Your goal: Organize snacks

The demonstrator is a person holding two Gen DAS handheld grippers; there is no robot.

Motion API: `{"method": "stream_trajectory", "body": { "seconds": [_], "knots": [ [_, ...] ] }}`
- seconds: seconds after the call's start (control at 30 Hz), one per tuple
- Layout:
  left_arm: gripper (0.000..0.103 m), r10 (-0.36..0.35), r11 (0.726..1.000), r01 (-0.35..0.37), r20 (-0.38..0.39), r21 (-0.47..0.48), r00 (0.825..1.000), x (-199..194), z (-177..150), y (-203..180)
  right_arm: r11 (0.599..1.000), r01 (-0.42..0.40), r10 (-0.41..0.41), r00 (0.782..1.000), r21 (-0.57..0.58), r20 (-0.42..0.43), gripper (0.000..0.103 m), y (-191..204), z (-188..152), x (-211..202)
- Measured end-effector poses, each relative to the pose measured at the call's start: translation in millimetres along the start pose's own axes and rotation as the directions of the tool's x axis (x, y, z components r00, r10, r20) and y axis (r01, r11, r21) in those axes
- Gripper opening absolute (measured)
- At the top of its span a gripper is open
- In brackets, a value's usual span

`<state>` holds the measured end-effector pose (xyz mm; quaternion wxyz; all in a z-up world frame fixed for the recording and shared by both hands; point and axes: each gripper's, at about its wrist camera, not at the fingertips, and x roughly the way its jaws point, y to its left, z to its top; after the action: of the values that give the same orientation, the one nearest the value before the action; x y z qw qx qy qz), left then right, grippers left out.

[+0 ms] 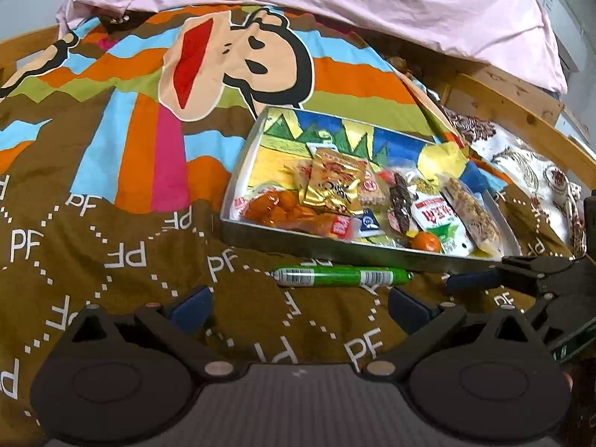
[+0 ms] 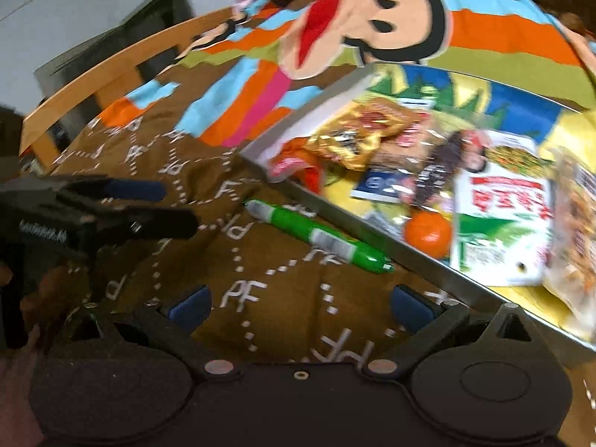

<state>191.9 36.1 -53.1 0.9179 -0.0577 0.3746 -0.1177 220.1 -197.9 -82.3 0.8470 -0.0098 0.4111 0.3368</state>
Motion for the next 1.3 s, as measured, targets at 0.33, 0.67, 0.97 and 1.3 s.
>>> {"method": "stream_trajectory", "body": {
  "seconds": [0.33,0.67,0.97,1.3],
  "knots": [
    [0.103,0.005,1.000,-0.004,0.055,-0.023,0.998,0,4,5,0.989,-0.068,0.070,0.997,-0.134,0.014,0.102,17,10,8],
    [0.103,0.007,1.000,-0.004,0.100,-0.030,0.995,16,13,6,0.994,-0.050,0.055,0.997,-0.100,0.046,0.102,20,12,22],
    [0.103,0.021,0.998,-0.014,0.134,-0.057,0.991,13,17,10,0.983,-0.050,0.065,0.995,-0.177,0.077,0.102,35,22,36],
    [0.103,0.049,0.996,-0.034,0.193,-0.083,0.980,6,20,14,0.980,-0.038,0.063,0.990,-0.197,0.124,0.102,39,21,27]
  ]
}}
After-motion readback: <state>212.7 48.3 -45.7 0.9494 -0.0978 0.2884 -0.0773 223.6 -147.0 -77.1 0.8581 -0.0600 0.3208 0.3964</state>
